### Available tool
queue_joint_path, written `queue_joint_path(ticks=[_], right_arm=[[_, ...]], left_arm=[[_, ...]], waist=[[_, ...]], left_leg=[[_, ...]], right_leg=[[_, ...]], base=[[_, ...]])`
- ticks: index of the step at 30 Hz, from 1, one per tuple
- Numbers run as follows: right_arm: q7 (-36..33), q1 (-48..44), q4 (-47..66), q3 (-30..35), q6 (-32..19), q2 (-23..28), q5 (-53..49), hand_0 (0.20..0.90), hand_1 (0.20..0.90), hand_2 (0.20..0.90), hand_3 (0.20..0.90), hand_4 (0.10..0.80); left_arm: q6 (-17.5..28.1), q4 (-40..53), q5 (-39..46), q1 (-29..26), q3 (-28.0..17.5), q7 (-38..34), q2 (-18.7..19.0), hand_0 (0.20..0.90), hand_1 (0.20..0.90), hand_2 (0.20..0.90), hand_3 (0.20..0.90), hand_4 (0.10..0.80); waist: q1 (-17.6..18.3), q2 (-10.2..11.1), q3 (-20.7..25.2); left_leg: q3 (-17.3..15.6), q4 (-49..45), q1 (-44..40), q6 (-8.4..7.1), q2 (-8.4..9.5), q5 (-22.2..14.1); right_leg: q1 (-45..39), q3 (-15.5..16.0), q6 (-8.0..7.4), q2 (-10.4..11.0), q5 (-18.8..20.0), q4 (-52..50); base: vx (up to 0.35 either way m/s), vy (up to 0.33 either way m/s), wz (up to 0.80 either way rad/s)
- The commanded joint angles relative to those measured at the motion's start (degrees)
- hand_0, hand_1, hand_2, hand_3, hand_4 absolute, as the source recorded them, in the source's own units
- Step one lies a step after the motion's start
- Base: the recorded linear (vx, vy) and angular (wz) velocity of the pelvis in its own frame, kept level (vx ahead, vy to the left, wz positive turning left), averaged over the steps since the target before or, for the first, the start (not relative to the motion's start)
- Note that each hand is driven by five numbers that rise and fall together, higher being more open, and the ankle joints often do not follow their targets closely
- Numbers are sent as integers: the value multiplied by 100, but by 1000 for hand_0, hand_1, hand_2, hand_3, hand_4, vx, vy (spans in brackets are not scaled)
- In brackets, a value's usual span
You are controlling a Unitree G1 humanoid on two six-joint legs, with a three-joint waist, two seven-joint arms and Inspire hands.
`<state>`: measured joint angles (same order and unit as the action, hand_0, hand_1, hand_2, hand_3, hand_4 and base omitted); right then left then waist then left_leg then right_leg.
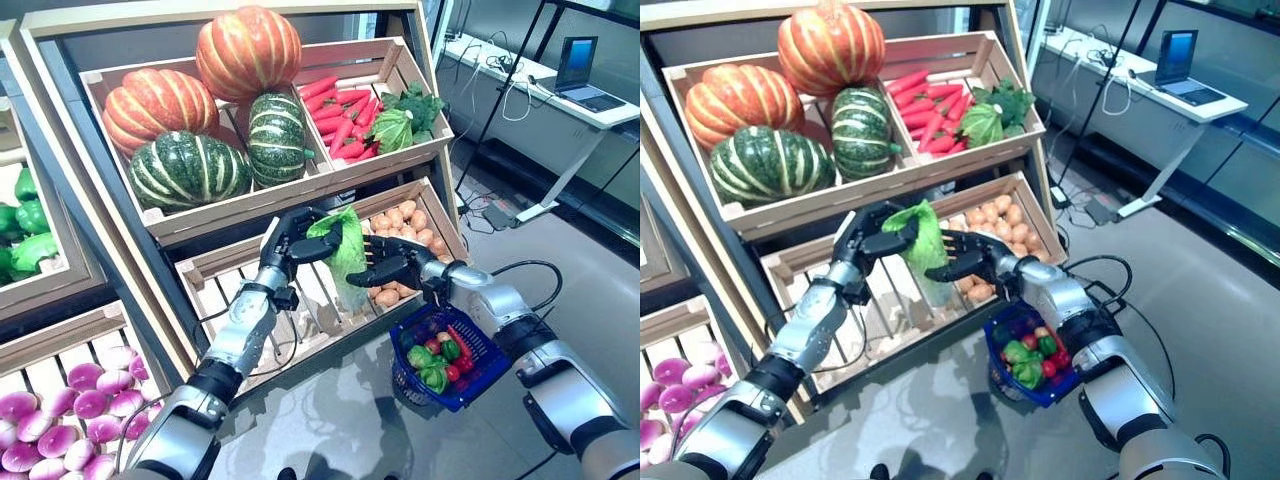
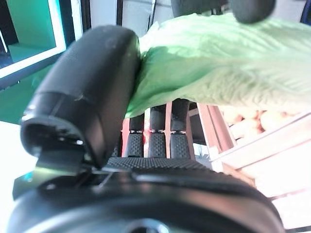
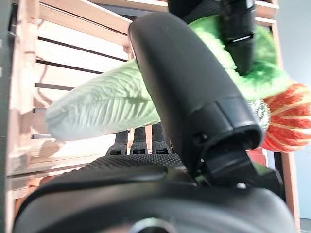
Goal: Put vegetables into the basket
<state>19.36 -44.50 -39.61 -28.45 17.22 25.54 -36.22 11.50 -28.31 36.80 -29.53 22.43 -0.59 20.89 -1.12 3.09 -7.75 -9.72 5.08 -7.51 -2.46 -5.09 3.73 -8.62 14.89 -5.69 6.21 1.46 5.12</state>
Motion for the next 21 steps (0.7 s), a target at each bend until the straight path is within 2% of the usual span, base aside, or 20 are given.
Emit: queue_joint_path(ticks=[1, 5, 12, 13, 14, 21], right_arm=[[233, -384, -497, -235, -273, -188, 51, 900, 900, 900, 900, 800], [288, -449, -1026, -247, -447, -424, 156, 900, 900, 900, 900, 800], [327, -426, -1185, -255, -770, -628, 90, 900, 900, 900, 900, 800], [292, -406, -1149, -220, -819, -669, 36, 462, 462, 462, 462, 508], [292, -405, -1148, -220, -819, -669, 36, 300, 300, 300, 300, 400], [80, -286, -1013, 22, -985, -685, -279, 300, 300, 300, 300, 400]], left_arm=[[577, 602, 509, -586, 78, 316, -361, 300, 300, 300, 300, 400], [425, 704, 676, -690, 153, 388, -506, 300, 300, 300, 300, 400], [296, 782, 857, -652, 206, 534, -619, 300, 300, 300, 300, 400], [265, 821, 862, -622, 213, 567, -651, 300, 300, 300, 300, 400], [264, 822, 862, -621, 213, 567, -651, 300, 300, 300, 300, 400], [169, 838, 878, -558, 245, 626, -681, 300, 300, 300, 300, 400]], waist=[[-116, -55, 833], [-176, -88, 832], [-221, -113, 857], [-229, -121, 853], [-228, -121, 853], [-227, -124, 860]], left_leg=[[-43, -8, -177, 229, 211, -756], [51, -8, -209, 238, 223, -776], [117, -8, -218, 245, 234, -785], [134, -8, -218, 245, 238, -785], [135, -8, -218, 245, 238, -785], [200, -8, -224, 253, 246, -809]], right_leg=[[-112, -77, 356, -237, -423, -12], [-164, -33, 363, -229, -438, -12], [-178, -15, 375, -229, -453, -12], [-184, -19, 380, -233, -456, -12], [-184, -18, 380, -233, -456, -12], [-200, -2, 384, -232, -473, -12]], base=[[0, 0, 0], [4, 0, 1], [12, 1, 6], [14, 2, 14], [20, 3, 8], [4, 0, 1]])
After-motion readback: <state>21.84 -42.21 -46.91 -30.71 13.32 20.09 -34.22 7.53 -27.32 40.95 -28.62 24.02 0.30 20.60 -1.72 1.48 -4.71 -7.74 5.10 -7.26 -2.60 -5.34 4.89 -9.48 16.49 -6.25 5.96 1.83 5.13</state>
